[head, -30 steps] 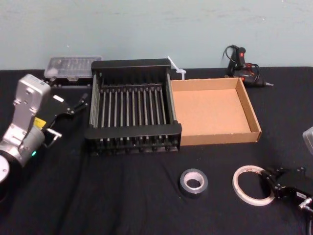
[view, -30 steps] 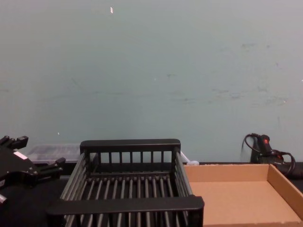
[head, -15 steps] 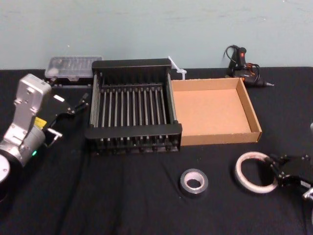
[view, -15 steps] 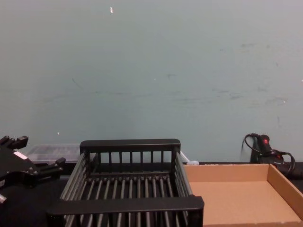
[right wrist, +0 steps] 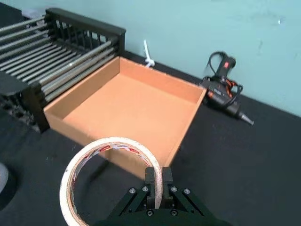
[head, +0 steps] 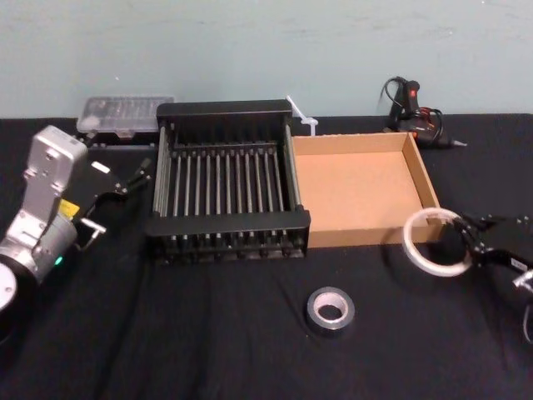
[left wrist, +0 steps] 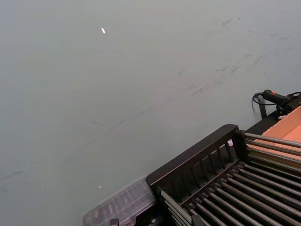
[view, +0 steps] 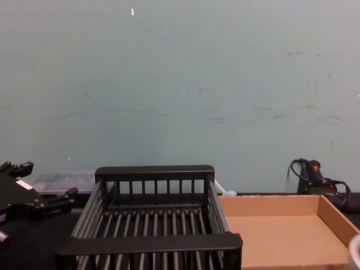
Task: Pick up the white tape and place it into the black box , Pick up the silver tape and place it into the brown box.
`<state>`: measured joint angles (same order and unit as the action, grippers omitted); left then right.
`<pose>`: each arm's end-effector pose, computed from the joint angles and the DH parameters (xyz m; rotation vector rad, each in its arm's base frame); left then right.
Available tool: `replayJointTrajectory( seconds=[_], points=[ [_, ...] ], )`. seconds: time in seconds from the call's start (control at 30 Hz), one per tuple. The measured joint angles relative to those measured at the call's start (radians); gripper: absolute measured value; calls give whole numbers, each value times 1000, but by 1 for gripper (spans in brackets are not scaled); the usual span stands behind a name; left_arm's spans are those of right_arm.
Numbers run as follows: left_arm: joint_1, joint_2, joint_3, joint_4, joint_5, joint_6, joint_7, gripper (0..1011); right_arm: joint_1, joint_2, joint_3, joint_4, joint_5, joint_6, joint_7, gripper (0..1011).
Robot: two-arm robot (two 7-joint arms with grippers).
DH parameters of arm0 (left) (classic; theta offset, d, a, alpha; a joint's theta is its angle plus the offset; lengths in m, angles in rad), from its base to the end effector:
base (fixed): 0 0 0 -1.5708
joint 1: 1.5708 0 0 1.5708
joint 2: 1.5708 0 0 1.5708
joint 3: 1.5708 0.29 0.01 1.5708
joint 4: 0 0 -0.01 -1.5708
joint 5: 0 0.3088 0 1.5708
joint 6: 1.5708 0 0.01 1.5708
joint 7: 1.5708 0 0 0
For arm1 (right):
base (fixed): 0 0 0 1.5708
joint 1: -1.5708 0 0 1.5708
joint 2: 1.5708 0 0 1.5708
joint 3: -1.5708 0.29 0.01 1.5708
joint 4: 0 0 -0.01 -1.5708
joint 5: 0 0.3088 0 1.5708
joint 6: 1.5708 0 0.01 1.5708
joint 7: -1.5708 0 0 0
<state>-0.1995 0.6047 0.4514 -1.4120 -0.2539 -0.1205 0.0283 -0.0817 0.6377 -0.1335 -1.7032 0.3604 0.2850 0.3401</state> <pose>0.3581 0.0827 -0.3023 0.3045 -0.2850 1.2480 0.3039 -0.1193 -0.2615 -0.4328 0.0934 -1.0584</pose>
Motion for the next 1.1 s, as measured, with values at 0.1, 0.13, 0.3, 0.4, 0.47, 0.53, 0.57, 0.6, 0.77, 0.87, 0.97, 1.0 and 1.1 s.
replayJointTrajectory(
  seconds=[0.1,0.13,0.3,0.4,0.47,0.53,0.57,0.6,0.77,0.87,0.97,1.0,1.1],
  points=[
    [0,0,0,0,0,0,0,1001,32,-13,-11,10,-9,1,-1,97],
    [0,0,0,0,0,0,0,1001,40,-17,-14,13,-12,2,-1,97],
    [0,0,0,0,0,0,0,1001,102,-43,-45,32,-31,7,1,97],
    [0,0,0,0,0,0,0,1001,135,-59,-62,41,-38,7,8,97],
    [0,0,0,0,0,0,0,1001,150,-67,-72,45,-41,6,12,97],
    [0,0,0,0,0,0,0,1001,171,-77,-86,52,-45,3,19,97],
    [0,0,0,0,0,0,0,1001,178,-80,-91,55,-47,2,22,97],
    [0,0,0,0,0,0,0,1001,194,-88,-101,62,-51,-2,27,97],
    [0,0,0,0,0,0,0,1001,242,-108,-138,82,-63,-11,47,97],
    [0,0,0,0,0,0,0,1001,263,-116,-156,91,-68,-13,55,97],
    [0,0,0,0,0,0,0,1001,299,-131,-185,110,-78,-15,67,97],
    [0,0,0,0,0,0,0,1001,299,-131,-185,110,-78,-15,67,97],
    [0,0,0,0,0,0,0,1001,336,-151,-216,130,-91,-14,75,97]
  ],
)
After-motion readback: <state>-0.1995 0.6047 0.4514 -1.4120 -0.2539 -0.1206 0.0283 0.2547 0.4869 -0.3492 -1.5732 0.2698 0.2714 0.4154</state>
